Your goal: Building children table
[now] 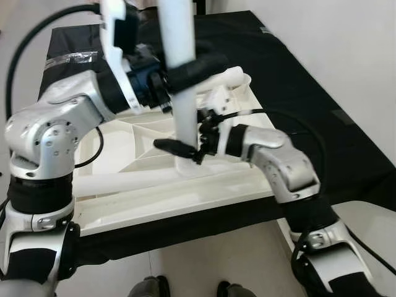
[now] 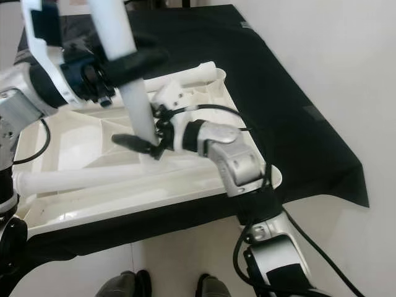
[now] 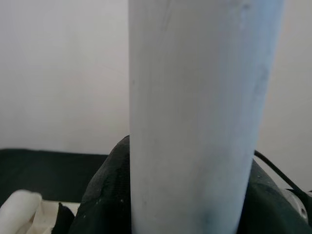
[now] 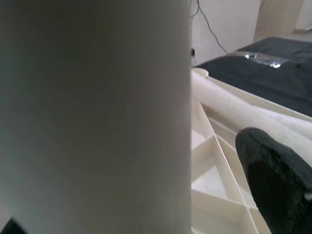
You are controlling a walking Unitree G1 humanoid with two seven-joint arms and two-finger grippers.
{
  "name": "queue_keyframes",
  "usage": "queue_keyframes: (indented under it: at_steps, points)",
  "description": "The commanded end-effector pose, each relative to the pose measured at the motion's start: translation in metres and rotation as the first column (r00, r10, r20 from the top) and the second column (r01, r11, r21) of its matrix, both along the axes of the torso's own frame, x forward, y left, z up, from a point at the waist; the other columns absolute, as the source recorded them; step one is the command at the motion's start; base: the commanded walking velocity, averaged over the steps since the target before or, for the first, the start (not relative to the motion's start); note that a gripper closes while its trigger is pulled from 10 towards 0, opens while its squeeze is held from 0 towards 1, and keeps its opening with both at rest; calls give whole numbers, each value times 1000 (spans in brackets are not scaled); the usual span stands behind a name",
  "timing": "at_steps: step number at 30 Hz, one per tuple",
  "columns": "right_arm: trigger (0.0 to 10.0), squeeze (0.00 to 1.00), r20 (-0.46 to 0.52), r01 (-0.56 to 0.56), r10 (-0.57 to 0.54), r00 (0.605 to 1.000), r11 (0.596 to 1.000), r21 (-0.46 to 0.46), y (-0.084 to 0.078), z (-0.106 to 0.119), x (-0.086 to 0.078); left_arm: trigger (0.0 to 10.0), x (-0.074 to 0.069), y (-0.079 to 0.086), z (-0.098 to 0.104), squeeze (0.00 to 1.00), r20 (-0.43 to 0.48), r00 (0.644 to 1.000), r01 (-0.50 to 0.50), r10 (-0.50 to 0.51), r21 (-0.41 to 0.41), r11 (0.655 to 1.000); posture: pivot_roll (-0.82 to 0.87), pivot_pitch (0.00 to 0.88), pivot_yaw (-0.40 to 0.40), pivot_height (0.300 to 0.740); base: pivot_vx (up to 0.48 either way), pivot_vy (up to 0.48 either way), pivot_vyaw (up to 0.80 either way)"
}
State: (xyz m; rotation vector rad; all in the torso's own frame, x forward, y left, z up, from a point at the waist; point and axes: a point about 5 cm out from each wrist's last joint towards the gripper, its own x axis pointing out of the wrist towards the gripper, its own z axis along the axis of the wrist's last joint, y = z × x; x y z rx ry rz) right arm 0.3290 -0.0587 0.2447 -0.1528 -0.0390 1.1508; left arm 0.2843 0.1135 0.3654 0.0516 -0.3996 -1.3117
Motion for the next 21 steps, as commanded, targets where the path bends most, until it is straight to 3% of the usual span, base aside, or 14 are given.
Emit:
queue_keyframes:
  at_steps: [1,2,3,4,5,12,21]
  points:
    - [10000,0,-36,-10,9,999,1000,-9,5,-2,-1,0,-10,-14,7,0,63,991,115,-118,53,992,23,149,-18,740,0,0,0]
    - [10000,0,-36,-10,9,999,1000,-9,5,-2,-1,0,-10,-14,7,0,63,991,115,-118,53,992,23,149,-18,740,0,0,0]
    - [7059,0,-45,-40,41,998,999,22,8,0,-4,0,-9,-16,10,0,80,988,126,-131,60,990,17,152,-15,740,0,0,0]
    - [7059,0,-45,-40,41,998,999,22,8,0,-4,0,-9,-16,10,0,80,988,126,-131,60,990,17,152,-15,740,0,0,0]
    - [0,0,-44,-62,64,997,997,52,10,3,-7,0,-9,-17,13,0,89,985,141,-146,58,988,11,154,-14,740,0,0,0]
    - [0,0,-35,-83,86,996,994,75,10,6,-10,0,-7,-13,18,0,122,976,173,-179,58,983,5,156,-13,740,0,0,0]
    - [0,0,-12,-36,38,999,990,135,9,15,-6,0,-5,-14,23,0,146,970,190,-192,29,981,3,152,-4,740,0,0,0]
